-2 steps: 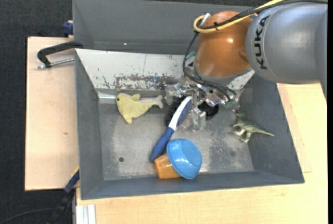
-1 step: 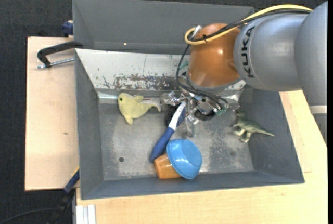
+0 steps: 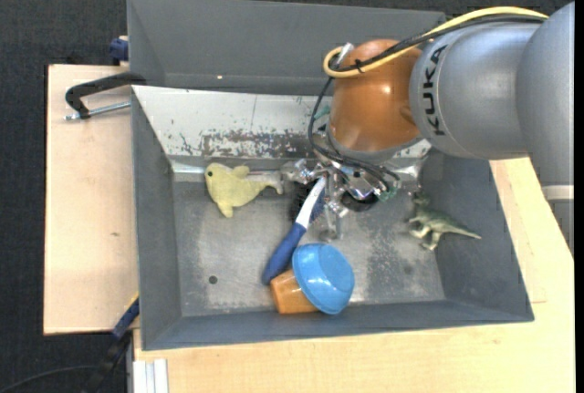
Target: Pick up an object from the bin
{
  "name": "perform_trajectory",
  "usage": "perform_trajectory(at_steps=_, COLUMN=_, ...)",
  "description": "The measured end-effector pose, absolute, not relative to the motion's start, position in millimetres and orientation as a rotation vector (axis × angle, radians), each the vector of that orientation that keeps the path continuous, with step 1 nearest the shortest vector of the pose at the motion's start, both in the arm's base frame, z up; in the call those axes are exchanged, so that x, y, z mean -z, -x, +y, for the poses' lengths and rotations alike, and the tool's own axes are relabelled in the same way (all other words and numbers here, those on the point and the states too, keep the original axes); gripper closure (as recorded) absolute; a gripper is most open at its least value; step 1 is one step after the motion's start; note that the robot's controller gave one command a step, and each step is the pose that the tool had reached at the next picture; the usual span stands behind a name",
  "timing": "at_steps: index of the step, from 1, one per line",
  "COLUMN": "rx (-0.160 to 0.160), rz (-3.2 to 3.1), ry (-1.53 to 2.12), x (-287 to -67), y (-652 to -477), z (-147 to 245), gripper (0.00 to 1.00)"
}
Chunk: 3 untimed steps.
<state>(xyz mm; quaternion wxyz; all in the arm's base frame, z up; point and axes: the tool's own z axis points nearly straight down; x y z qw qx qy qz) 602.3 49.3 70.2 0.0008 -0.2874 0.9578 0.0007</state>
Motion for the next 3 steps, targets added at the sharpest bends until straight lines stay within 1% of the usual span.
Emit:
perform_trajectory(at_steps=1, rx=-0.003, rz=3.009, ry=0.902, x=-69, y=-601.7, z=49, gripper=1.0)
perform_trajectory(at_steps=2, rx=0.001, rz=3.0, ry=0.897, x=-124, y=-603.7, z=51, gripper=1.0)
perform_trajectory(at_steps=3, rx=0.0, rz=3.003, ry=0.895, x=-138, y=-605.3, z=52, gripper=1.0)
